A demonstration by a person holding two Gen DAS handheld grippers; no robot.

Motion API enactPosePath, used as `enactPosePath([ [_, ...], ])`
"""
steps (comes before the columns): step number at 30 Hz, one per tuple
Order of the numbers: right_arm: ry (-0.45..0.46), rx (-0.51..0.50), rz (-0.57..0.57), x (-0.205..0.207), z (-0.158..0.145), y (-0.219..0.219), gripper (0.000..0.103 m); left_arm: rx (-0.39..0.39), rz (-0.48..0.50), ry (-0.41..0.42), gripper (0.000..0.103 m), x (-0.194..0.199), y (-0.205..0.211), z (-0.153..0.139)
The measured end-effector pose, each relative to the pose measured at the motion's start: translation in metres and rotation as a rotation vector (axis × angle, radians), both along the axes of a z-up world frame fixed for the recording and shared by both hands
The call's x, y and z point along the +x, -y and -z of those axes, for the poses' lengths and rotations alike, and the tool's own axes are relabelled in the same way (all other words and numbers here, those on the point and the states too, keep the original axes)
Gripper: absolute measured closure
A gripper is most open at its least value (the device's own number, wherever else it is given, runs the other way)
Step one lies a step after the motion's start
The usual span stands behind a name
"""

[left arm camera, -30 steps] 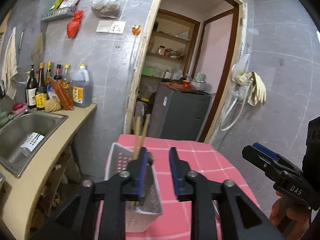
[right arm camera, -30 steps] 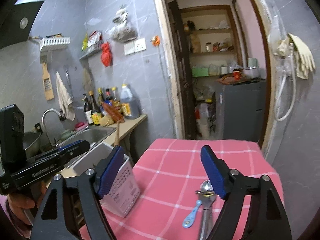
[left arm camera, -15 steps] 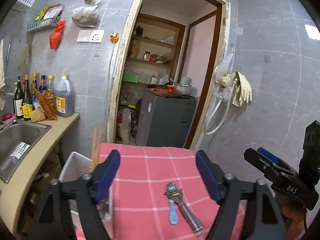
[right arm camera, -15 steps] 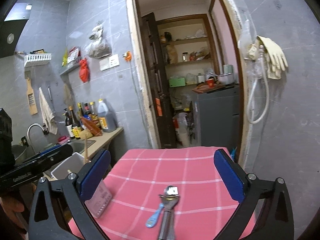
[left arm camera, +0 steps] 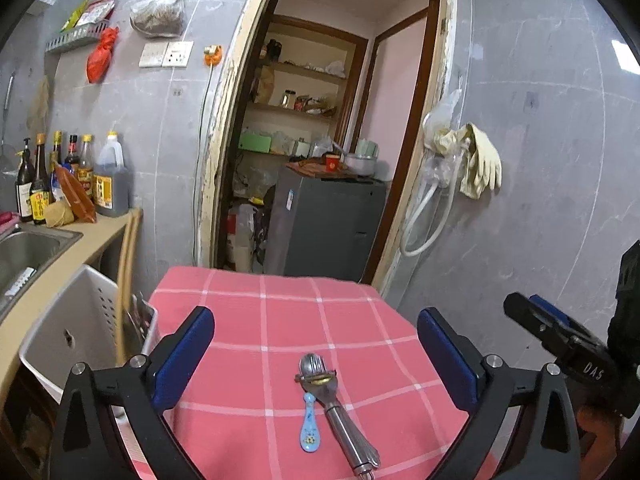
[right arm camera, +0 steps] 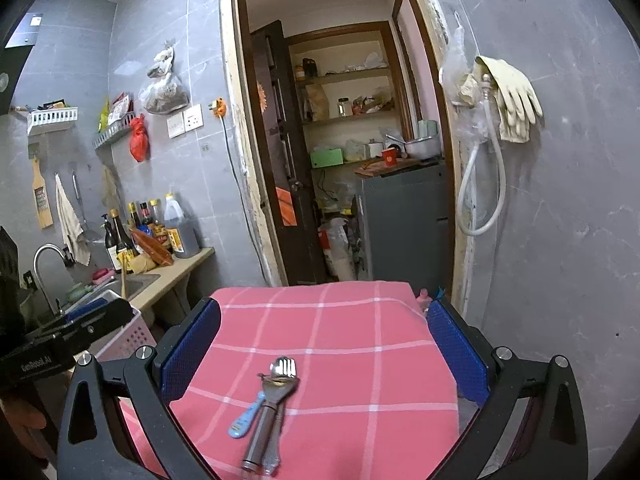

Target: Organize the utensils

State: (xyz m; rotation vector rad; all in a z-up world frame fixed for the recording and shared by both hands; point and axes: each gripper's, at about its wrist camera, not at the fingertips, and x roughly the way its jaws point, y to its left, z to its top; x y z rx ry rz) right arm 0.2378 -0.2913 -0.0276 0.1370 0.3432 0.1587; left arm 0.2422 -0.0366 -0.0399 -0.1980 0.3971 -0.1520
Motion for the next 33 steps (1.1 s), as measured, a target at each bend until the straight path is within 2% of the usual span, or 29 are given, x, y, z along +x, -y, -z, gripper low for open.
enactPosePath([
  [13,-0.108,-0.008,-0.052,0.039,0.061,0.011,0.001,0.03,-0.012,-0.11,0.001,0.027,0.017,0.058],
  [21,-0.217,0.031,-0.158,0.074,0.1,0.006,0.001,0.007,-0.008,-0.217,0.001,0.051,0.016,0.091],
  [24,-0.266,0.04,-0.201,0.087,0.115,0.0,0.002,0.003,0.003,-0.25,0.004,0.057,0.017,0.102],
  [26,-0.296,0.05,-0.231,0.096,0.125,-0.003,0.004,0.01,0.012,-0.271,0.013,0.062,0.018,0.108],
  [31,-0.358,0.042,-0.28,0.111,0.145,-0.015,0.028,-0.006,0.033,-0.344,0.028,0.075,0.018,0.124],
  [33,-0.382,0.041,-0.299,0.116,0.153,-0.02,0.034,-0.014,0.038,-0.37,0.034,0.08,0.018,0.129],
])
